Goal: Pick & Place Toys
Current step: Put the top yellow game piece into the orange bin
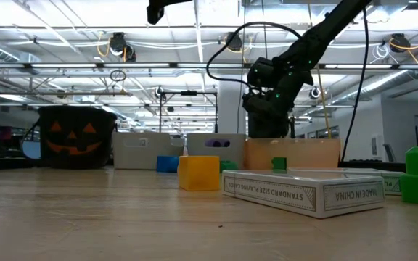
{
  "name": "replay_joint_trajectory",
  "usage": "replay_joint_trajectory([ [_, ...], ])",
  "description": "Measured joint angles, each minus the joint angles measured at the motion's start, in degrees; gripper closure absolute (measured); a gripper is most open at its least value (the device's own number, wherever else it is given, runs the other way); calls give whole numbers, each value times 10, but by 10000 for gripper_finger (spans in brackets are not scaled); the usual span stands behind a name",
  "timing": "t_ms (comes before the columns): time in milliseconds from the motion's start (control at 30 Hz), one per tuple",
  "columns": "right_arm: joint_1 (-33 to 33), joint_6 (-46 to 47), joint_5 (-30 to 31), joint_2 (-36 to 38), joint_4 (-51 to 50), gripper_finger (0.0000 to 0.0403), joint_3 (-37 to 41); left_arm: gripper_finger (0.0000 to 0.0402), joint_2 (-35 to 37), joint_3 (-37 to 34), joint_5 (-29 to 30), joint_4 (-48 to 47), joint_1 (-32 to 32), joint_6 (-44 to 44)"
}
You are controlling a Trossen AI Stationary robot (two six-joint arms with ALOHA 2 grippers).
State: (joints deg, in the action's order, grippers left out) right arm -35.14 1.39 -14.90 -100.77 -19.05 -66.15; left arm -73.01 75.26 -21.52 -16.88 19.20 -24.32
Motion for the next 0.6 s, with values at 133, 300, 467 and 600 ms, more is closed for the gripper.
replay_joint_trajectory([
  [133,0,-5,5,0,0,259,0,181,0,0,0,0,0,0],
  [300,-1,-6,16,0,1,236,0,181,0,0,0,0,0,0],
  [467,-4,-13,16,0,0,219,0,181,0,0,0,0,0,0],
  [600,-8,-17,33,6,-4,210,0,181,0,0,1,0,0,0],
])
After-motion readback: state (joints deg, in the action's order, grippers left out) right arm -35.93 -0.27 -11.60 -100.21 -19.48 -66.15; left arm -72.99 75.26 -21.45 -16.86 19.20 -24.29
